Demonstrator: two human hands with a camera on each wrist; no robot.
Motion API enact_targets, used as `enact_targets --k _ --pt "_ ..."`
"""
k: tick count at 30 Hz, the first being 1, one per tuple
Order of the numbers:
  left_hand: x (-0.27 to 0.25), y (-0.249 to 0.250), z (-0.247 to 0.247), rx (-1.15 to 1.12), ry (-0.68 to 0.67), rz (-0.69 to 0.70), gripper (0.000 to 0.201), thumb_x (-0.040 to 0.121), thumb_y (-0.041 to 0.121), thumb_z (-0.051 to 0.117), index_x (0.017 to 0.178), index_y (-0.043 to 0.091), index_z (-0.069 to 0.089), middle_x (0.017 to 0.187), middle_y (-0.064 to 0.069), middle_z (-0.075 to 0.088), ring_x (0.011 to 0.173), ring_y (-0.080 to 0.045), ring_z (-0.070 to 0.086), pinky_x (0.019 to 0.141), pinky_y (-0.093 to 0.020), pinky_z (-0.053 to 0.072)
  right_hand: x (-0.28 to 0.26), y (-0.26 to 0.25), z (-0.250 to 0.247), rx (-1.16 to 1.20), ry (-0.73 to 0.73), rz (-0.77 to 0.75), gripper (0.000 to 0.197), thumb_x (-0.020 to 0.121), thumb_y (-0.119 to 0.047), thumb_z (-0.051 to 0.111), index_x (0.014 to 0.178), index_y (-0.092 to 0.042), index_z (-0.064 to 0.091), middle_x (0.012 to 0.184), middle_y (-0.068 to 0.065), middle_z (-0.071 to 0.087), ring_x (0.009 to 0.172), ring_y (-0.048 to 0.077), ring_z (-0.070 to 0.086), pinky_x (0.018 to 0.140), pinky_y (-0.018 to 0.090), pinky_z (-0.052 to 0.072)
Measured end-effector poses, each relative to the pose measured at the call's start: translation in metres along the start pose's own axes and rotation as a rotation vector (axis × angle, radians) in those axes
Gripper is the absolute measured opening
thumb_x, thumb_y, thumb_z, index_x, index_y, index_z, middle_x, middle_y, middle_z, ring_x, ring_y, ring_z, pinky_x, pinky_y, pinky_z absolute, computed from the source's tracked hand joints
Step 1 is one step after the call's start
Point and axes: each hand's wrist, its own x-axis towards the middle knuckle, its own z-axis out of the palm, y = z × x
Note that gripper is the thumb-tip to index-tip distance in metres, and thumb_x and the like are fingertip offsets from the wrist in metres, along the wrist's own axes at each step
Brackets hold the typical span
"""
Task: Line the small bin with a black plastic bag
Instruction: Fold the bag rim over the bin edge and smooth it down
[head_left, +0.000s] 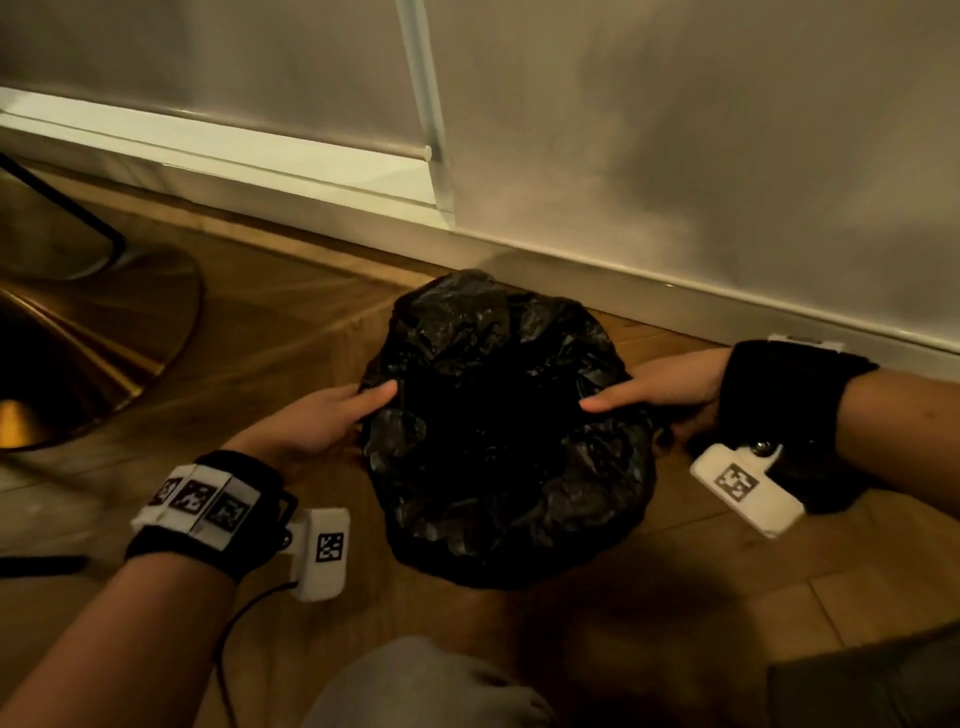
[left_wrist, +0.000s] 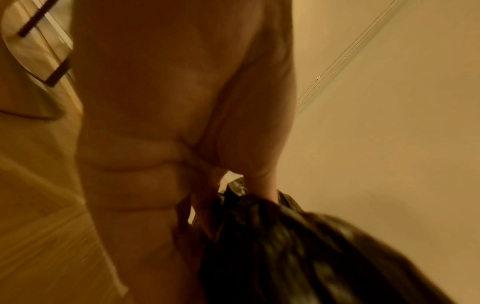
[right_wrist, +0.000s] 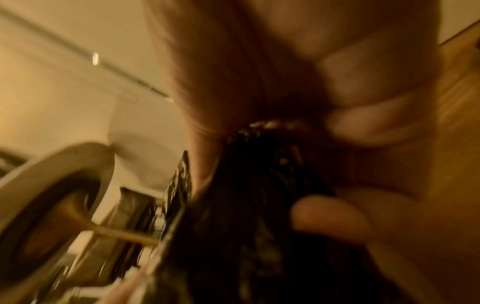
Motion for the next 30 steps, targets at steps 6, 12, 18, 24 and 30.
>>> enact_targets --k 6,12,18,24,30 --pt "0.017 -0.007 0.001 -0.327 0.126 0.068 0.051 0.094 0.046 0.049 0.134 0.014 0.057 0.136 -0.012 0.060 0.128 -0.032 0.052 0.105 -0.044 0.041 0.005 -0.003 -0.016 0.362 0.140 -0.209 0.096 0.039 -0.033 0.096 0.125 -0.010 0.060 0.125 0.008 0.065 0.111 0.020 0.064 0.094 0.036 0.052" --pt "0.011 -0.047 0.013 -0.235 0.114 -0.071 0.076 0.076 0.069 0.056 0.127 0.012 0.062 0.124 -0.012 0.065 0.111 -0.033 0.061 0.088 -0.044 0.049 0.019 0.041 0.004 0.648 0.116 -0.261 0.097 0.043 -0.032 0.095 0.128 -0.006 0.057 0.132 0.010 0.058 0.121 0.023 0.055 0.108 0.036 0.040" --pt "0.006 -0.058 0.002 -0.374 0.053 -0.038 0.060 0.093 0.054 0.043 0.136 0.014 0.054 0.132 -0.011 0.061 0.119 -0.031 0.056 0.091 -0.042 0.046 0.017 0.044 0.021 0.689 0.040 -0.226 0.078 0.045 -0.021 0.095 0.116 -0.006 0.067 0.123 0.013 0.066 0.105 0.026 0.067 0.078 0.038 0.057" --pt "-0.004 -0.073 0.001 -0.389 -0.038 -0.019 0.059 0.092 0.051 0.033 0.120 0.011 0.065 0.127 -0.021 0.056 0.107 -0.034 0.050 0.086 -0.042 0.039 0.011 0.054 0.026 0.689 0.054 -0.255 0.063 0.043 -0.032 0.094 0.101 -0.014 0.076 0.115 0.009 0.070 0.100 0.024 0.070 0.075 0.037 0.058" --pt "-0.014 -0.059 0.010 -0.121 -0.111 -0.006 0.090 0.044 0.074 0.079 0.113 0.017 0.070 0.116 -0.007 0.072 0.098 -0.024 0.069 0.075 -0.033 0.059 0.002 0.050 0.019 0.607 0.047 -0.238 0.062 0.048 -0.030 0.093 0.104 -0.013 0.075 0.120 0.009 0.068 0.103 0.024 0.069 0.076 0.037 0.058"
